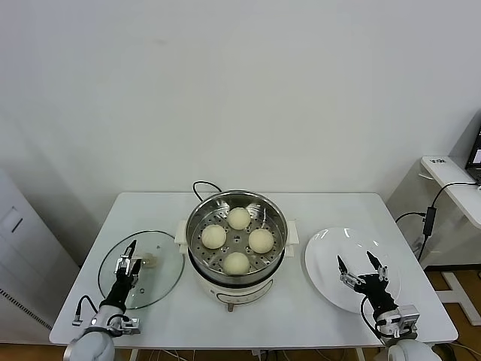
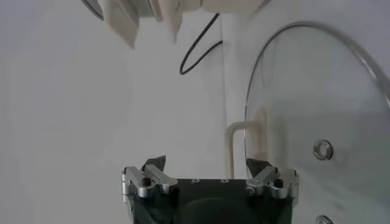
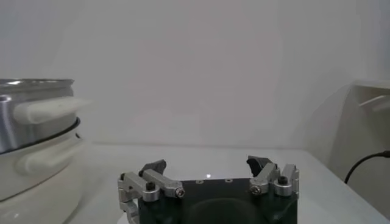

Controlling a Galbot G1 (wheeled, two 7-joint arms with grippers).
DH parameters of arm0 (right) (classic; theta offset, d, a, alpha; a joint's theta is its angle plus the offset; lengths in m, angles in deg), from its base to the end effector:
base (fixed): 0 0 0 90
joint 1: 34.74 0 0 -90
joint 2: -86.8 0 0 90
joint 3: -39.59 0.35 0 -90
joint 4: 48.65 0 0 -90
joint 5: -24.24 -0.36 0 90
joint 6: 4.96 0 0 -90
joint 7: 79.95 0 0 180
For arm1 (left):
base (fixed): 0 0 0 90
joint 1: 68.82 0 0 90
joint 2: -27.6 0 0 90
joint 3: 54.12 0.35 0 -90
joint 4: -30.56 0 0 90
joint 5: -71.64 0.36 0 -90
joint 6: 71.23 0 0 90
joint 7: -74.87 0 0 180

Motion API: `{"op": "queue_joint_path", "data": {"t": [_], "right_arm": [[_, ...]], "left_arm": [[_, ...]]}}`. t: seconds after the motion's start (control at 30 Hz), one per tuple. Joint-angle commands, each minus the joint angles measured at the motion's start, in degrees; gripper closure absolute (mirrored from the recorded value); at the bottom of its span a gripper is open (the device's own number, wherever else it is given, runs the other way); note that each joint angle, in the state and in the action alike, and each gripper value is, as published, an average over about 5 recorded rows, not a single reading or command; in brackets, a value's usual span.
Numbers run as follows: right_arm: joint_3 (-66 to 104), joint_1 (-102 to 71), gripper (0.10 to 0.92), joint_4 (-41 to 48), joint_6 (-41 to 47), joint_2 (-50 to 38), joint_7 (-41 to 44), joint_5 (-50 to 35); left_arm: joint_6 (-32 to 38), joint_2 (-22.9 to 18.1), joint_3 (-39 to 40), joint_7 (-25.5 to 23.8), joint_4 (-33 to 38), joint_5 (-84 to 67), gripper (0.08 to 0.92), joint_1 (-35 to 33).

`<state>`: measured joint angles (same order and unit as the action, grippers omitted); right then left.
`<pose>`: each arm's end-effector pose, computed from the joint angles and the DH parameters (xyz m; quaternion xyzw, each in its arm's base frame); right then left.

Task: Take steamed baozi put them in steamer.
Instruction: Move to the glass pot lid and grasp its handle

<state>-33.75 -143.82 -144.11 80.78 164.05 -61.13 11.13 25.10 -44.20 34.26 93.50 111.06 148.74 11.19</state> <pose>0.2312 -0.1699 -0.3818 0.0366 -0.9976 0.0216 0.0541 0.2826 0.1374 -0.4415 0.0225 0.6819 0.7309 0.0181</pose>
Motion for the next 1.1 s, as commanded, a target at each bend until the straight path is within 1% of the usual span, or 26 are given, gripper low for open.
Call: {"op": "queue_joint_path", "data": {"t": [0.03,0.1,0.2,0.5,0.6,0.73,0.83,0.93,1.03,1.1], "right_arm": [[0.1,0.0,0.203,-0.1,-0.1,0.1,0.1,0.4],[0.1,0.0,0.203,-0.1,-0.1,0.1,0.1,0.4],[0.0,0.1,0.203,0.0,-0.1,0.1,0.1,0.5],[-0.5,0.5,0.203,0.2,0.2,0.7,0.2,1.5],[-0.6,0.6,0.203,0.2,0.2,0.7,0.4,1.5],[-0.7,0.9,0.203,0.3,0.2,0.7,0.6,1.4],[-0.7,1.0,0.203,0.2,0.2,0.6,0.9,1.4],[-0.7,1.2,0.203,0.1,0.3,0.5,1.1,1.4],[-0.7,1.3,0.203,-0.1,0.3,0.4,1.3,1.3],[-0.7,1.4,0.203,-0.3,0.3,0.3,1.5,1.1]], "left_arm": [[-0.1,0.0,0.6,-0.5,-2.7,-1.5,0.177,3.0],[0.2,0.1,0.5,-0.8,-2.6,-1.6,0.182,2.7],[0.7,0.4,0.3,-1.0,-2.4,-1.7,0.229,2.3],[0.8,0.9,0.5,-1.0,-0.2,-5.1,0.484,0.8],[0.8,1.2,0.5,-1.0,2.6,-6.2,0.571,-0.2],[-0.2,2.2,0.3,-1.3,8.5,-8.8,0.692,-1.8],[-1.7,4.0,-0.1,-2.7,12.3,-11.0,0.779,-2.3],[-4.4,7.1,-0.8,-5.7,16.3,-14.5,0.855,-2.8],[-7.2,10.5,-1.3,-8.5,19.4,-17.7,0.888,-2.9],[-8.9,12.8,-1.4,-9.8,20.6,-19.4,0.888,-2.3]]}}
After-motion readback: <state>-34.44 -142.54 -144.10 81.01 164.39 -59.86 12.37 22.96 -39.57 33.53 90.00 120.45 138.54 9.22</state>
